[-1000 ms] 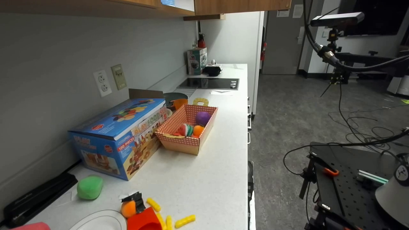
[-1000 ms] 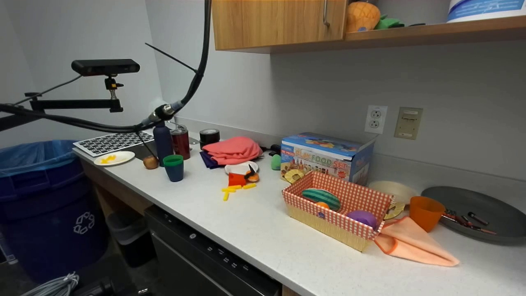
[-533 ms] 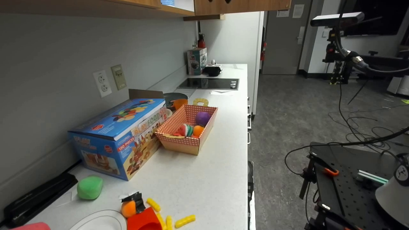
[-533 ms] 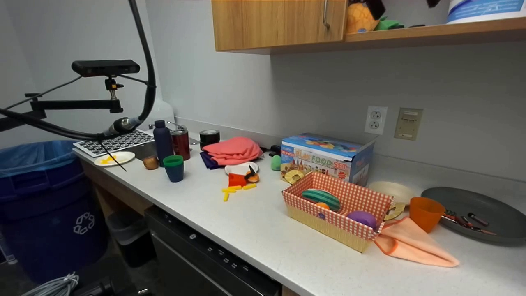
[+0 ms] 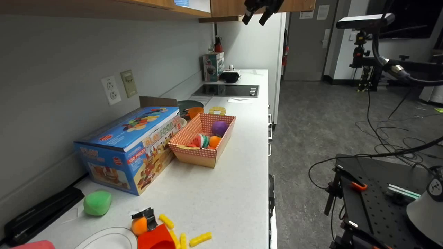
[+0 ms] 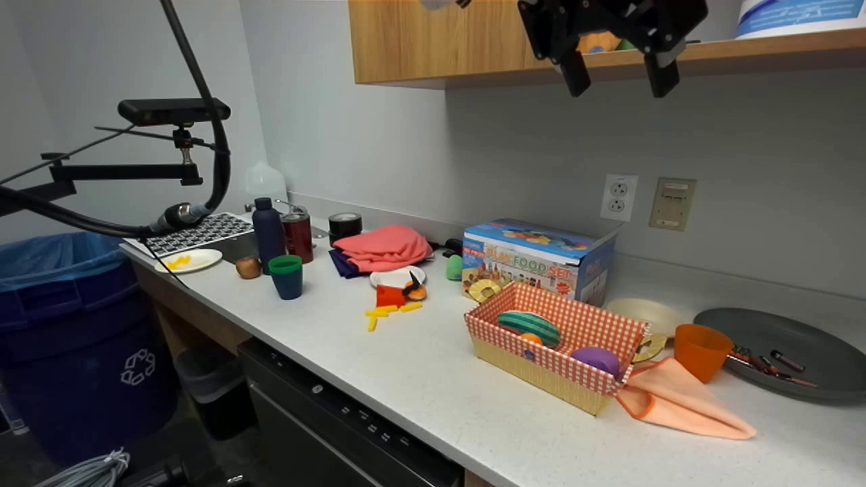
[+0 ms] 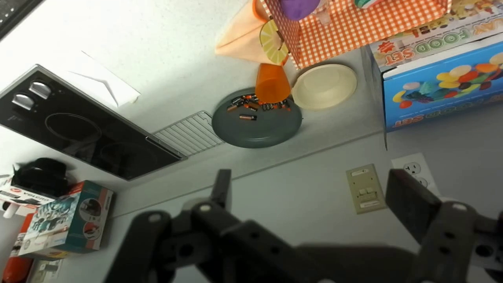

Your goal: Open the cabinet door and put some of the fruits plush toy inside and close it

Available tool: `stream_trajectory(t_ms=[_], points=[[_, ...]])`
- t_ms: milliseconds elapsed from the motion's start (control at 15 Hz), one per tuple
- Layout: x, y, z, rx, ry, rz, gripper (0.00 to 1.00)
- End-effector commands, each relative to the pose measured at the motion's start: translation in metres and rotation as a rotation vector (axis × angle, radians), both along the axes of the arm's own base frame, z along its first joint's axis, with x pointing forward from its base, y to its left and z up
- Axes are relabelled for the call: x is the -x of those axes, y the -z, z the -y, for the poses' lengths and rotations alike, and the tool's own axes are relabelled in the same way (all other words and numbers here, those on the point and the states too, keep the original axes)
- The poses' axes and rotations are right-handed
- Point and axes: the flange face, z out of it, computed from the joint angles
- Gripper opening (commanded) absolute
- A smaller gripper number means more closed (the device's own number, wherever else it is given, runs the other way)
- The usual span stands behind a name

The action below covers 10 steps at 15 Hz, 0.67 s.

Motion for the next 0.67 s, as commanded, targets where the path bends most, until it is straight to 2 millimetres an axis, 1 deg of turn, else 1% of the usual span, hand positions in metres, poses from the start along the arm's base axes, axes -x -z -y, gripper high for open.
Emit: stream_trajectory(t_ms=[0, 67, 200, 267, 400, 600], points=[[-0.001, -0.001, 0.000, 0.000, -0.002, -0.001, 1.00], [-0.001, -0.001, 0.000, 0.000, -0.003, -0.001, 1.00], [0.007, -0.018, 0.006, 0.013, 0.013, -0.015, 1.00], [0.016, -0.027, 0.015, 0.013, 0.031, -0.027, 1.00], [0.041, -0.045, 0.040, 0.002, 0.094, -0.056, 1.00], [0.087, -0.071, 0.082, -0.019, 0.230, -0.072, 1.00]])
